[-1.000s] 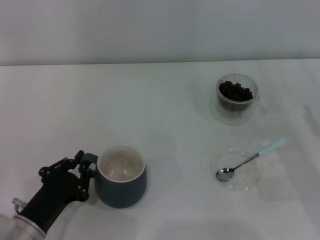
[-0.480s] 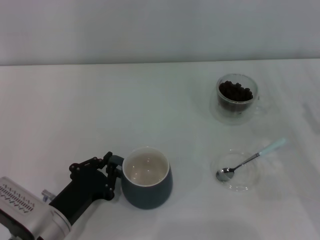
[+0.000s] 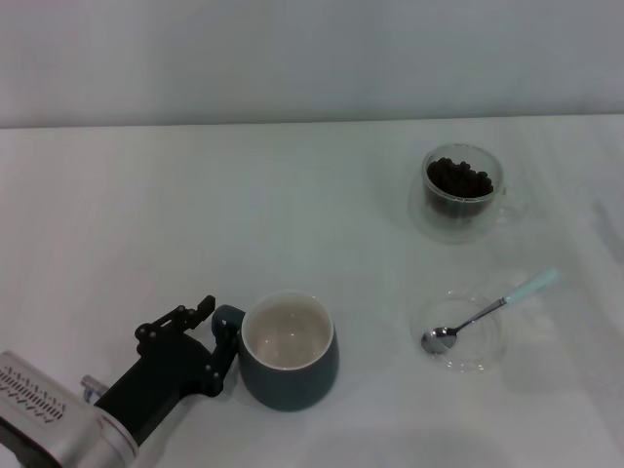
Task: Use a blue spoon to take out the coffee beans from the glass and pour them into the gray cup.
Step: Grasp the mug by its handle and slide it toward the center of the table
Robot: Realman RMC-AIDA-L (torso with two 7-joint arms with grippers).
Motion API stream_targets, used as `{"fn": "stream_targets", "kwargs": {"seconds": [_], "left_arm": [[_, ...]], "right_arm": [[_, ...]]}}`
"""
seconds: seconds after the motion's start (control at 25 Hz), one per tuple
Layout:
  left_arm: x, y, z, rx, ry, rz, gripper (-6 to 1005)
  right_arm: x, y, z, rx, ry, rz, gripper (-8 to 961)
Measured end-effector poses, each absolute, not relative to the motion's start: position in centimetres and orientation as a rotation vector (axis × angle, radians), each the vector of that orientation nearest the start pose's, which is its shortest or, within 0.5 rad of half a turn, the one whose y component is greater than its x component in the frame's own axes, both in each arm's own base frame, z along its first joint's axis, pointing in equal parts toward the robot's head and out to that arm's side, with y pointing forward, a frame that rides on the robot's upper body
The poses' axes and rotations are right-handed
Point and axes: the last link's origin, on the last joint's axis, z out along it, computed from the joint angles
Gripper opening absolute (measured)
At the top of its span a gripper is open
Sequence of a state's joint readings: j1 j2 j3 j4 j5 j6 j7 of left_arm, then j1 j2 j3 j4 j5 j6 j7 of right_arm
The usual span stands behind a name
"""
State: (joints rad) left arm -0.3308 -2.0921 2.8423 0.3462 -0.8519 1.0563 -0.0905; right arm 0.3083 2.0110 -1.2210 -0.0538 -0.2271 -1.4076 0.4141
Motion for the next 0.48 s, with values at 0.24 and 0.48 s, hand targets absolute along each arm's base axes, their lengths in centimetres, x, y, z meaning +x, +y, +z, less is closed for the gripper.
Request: {"fn": "stream_targets", "kwargs": {"seconds": [0.24,0.48], "left_arm": [[-29.7,24.1,-12.3,-2.156,-0.541,-0.658,486],[-30.7,22.0,-11.5,-2.098,-0.574,-0.69,631]], "right_arm": [[37.9,27.8,5.5,-1.461,0.548,0.816,869],[38.6,27.5,5.4,-1.428,0.78,0.98,869]]}}
